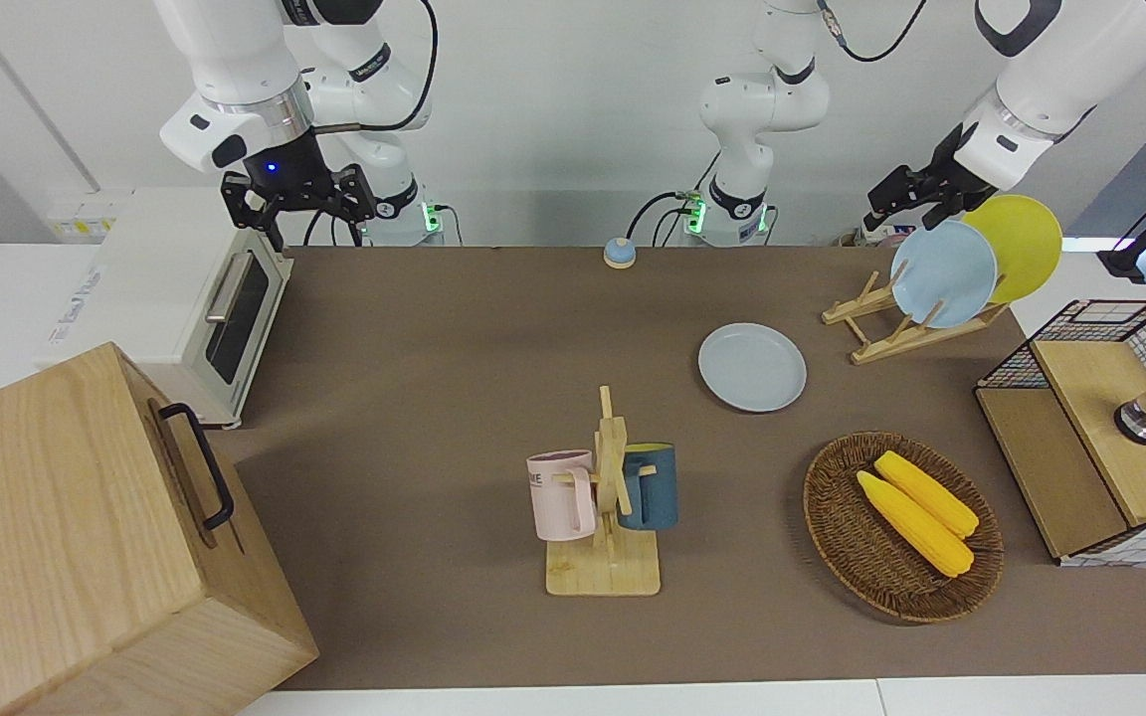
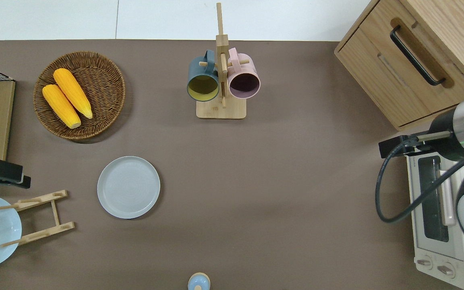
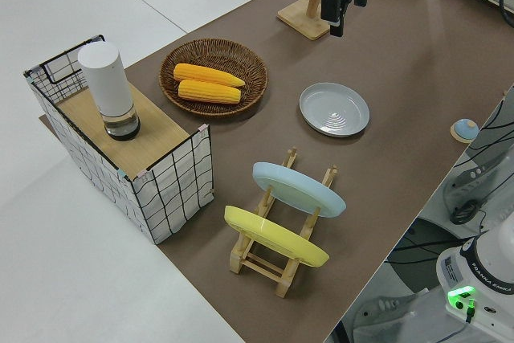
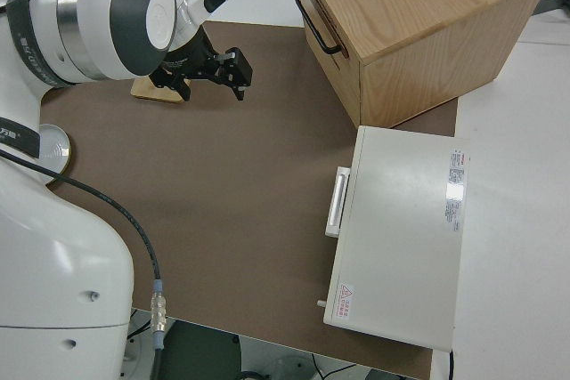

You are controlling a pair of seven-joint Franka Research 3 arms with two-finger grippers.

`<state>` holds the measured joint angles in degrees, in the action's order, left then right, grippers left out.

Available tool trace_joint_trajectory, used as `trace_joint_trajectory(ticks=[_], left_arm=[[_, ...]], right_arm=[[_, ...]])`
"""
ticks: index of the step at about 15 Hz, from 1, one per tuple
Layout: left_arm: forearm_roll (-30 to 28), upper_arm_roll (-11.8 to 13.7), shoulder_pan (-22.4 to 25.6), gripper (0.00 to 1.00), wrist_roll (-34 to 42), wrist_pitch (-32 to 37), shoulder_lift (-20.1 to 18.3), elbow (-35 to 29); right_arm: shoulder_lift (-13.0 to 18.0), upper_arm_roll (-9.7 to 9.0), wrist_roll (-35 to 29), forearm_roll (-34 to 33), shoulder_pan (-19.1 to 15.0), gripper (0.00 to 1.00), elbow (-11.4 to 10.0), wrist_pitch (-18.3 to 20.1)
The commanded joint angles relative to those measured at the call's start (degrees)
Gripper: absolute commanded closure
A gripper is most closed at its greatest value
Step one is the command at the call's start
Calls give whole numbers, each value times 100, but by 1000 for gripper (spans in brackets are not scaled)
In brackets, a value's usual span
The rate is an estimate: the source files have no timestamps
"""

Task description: Pick gray plate from low plate rack and place it on table with left arm

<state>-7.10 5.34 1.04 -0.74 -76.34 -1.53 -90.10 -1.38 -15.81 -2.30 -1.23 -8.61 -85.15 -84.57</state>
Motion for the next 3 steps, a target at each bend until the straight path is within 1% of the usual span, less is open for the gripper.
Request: trace_joint_trajectory(ticks=[1,3], left_arm=[[209,116,-104,7,-146,32,48,97],[227,116,-86,7,-76,67,39,71]], right_arm=[[7,-98,-69,-8,-106,17,51,72],[15,-98,-69,-8,-106,17,51,72]])
